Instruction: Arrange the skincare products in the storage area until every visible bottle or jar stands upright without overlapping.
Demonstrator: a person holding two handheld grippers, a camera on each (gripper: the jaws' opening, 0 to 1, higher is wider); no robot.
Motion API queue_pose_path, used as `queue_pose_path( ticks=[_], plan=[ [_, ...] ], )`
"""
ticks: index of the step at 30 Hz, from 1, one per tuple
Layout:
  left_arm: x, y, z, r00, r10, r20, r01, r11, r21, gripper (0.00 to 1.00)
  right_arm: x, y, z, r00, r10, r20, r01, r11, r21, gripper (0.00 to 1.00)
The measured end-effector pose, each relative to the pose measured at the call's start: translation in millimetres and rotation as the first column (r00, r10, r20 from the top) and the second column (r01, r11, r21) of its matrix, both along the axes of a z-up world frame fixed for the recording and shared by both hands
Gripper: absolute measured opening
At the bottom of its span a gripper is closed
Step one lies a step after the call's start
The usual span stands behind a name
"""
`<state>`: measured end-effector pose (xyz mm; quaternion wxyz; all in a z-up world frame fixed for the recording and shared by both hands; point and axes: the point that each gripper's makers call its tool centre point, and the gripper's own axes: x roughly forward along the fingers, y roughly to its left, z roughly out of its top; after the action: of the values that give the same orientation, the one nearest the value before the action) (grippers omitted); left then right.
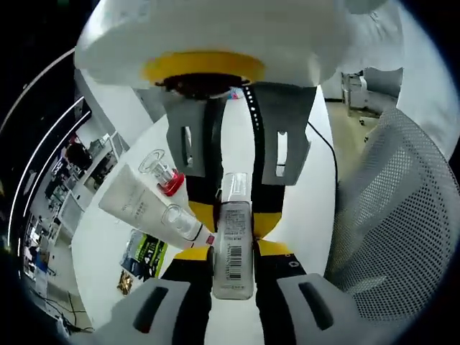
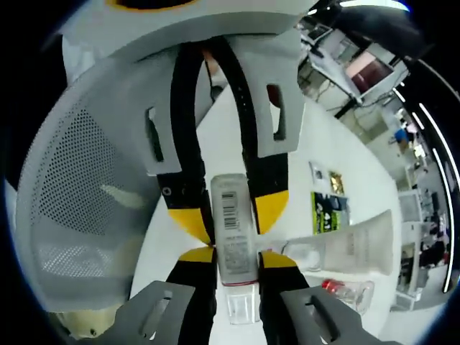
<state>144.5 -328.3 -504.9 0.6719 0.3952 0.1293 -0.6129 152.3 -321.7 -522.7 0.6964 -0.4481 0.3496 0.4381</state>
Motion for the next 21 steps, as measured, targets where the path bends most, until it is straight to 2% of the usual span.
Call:
queue_pose_path(
  ticks=[5, 8, 9, 12, 16, 21],
  plan=[
    [2.0, 1, 3.6, 1.000, -0.016, 0.022, 0.017, 1.000, -0.011, 0.17, 3, -2, 2.1, 1.000, -0.009, 0.012, 0.008, 0.999, 0.034, 0.14],
    [1.2, 0, 5.4, 1.000, -0.021, 0.009, 0.021, 0.999, -0.025, 0.16, 2, -3, 3.2, 1.000, -0.001, 0.023, -0.001, 0.998, 0.060, 0.15],
    [0.3, 0, 5.1, 1.000, -0.012, -0.013, 0.012, 0.999, -0.031, 0.16, 2, -3, 3.4, 1.000, 0.005, 0.026, -0.006, 0.998, 0.068, 0.15],
    [0.9, -2, 5.9, 1.000, -0.015, -0.019, 0.014, 0.999, -0.039, 0.16, 2, -5, 4.2, 0.998, 0.020, 0.055, -0.026, 0.994, 0.108, 0.15],
    [0.3, -4, 5.0, 0.998, -0.023, -0.058, 0.019, 0.998, -0.058, 0.16, 1, -9, 4.1, 0.997, 0.016, 0.074, -0.027, 0.988, 0.153, 0.16],
    [-2.6, -5, 3.9, 0.996, -0.025, -0.088, 0.018, 0.997, -0.072, 0.16, 0, -25, 0.8, 0.995, -0.045, 0.092, 0.027, 0.983, 0.180, 0.20]
  ],
)
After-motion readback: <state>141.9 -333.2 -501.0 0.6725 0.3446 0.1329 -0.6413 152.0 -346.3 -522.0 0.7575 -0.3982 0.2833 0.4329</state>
